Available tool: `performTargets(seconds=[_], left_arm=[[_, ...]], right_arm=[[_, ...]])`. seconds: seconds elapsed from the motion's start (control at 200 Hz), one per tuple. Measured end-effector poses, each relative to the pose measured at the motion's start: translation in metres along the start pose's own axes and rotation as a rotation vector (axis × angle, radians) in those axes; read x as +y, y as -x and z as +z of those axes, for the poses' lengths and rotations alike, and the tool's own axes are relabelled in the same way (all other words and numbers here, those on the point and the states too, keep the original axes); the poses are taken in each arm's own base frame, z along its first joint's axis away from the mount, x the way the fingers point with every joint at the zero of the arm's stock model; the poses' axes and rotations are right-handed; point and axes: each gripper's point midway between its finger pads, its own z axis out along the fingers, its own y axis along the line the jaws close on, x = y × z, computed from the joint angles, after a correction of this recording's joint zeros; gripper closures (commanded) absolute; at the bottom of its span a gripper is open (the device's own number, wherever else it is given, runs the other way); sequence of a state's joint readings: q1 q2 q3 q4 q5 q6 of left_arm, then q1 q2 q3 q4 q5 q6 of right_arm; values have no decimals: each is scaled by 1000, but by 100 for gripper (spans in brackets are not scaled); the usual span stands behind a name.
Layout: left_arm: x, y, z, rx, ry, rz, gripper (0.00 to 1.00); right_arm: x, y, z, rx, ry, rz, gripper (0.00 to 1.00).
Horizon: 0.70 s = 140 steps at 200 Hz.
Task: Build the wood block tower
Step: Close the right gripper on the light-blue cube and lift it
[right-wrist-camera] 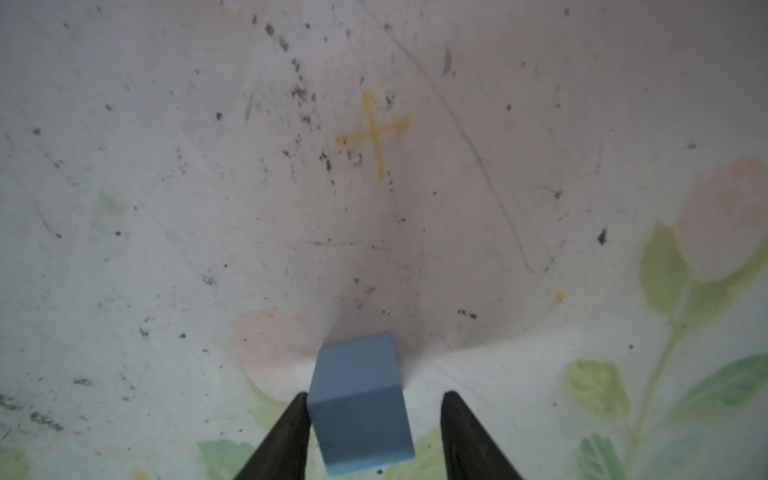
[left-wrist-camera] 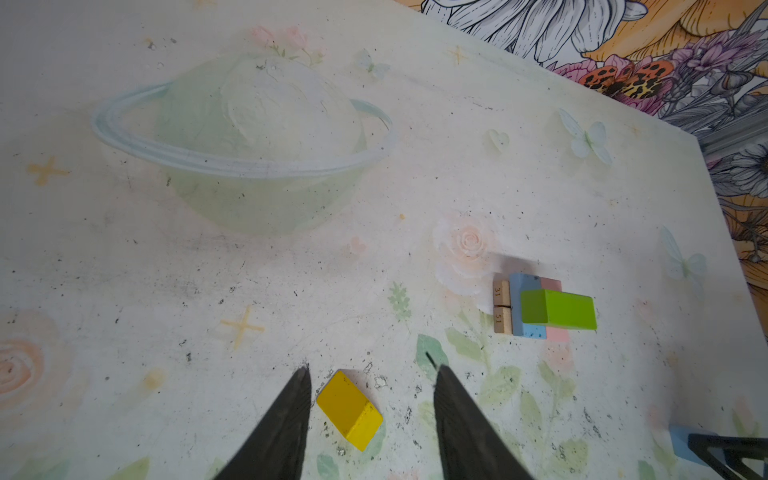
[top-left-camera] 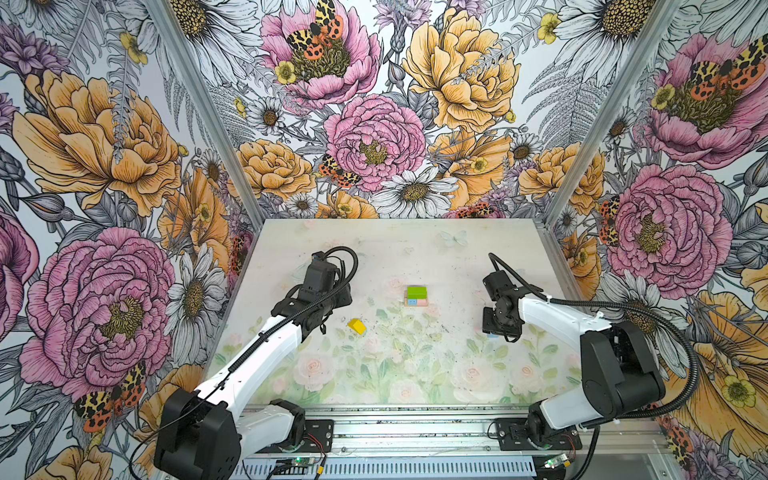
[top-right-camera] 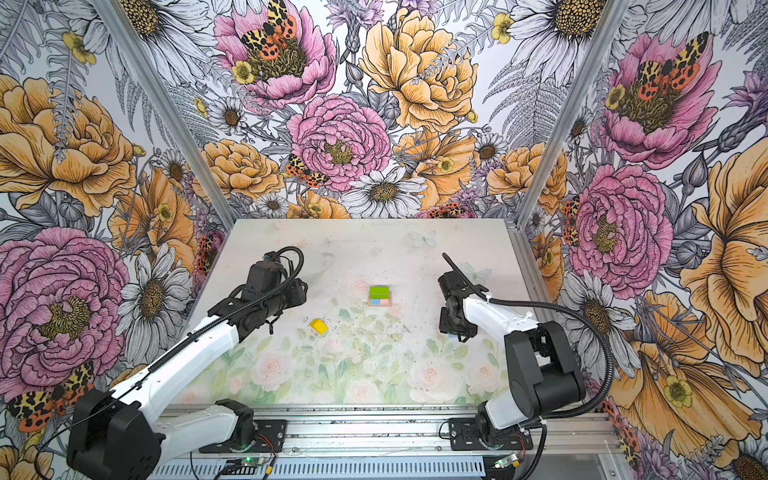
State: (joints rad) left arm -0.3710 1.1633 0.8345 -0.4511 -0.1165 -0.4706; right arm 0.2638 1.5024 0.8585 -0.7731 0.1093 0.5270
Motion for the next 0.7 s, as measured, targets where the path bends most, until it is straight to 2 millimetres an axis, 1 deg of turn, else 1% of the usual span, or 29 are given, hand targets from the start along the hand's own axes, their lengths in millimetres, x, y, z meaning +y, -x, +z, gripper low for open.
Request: performTargets(seconds=[0.095,0.43,0.701], left_arm=[[0,0,0,-1,0,0,50],[-1,1,0,-6,-3,-1,50],[-1,1,1,-4,-3,0,50]], right_arm=[[0,2,-1,-4,2,-1,55],[2,0,4,7,-2,-10,61],[4,4,4,-9,6,-9,66]])
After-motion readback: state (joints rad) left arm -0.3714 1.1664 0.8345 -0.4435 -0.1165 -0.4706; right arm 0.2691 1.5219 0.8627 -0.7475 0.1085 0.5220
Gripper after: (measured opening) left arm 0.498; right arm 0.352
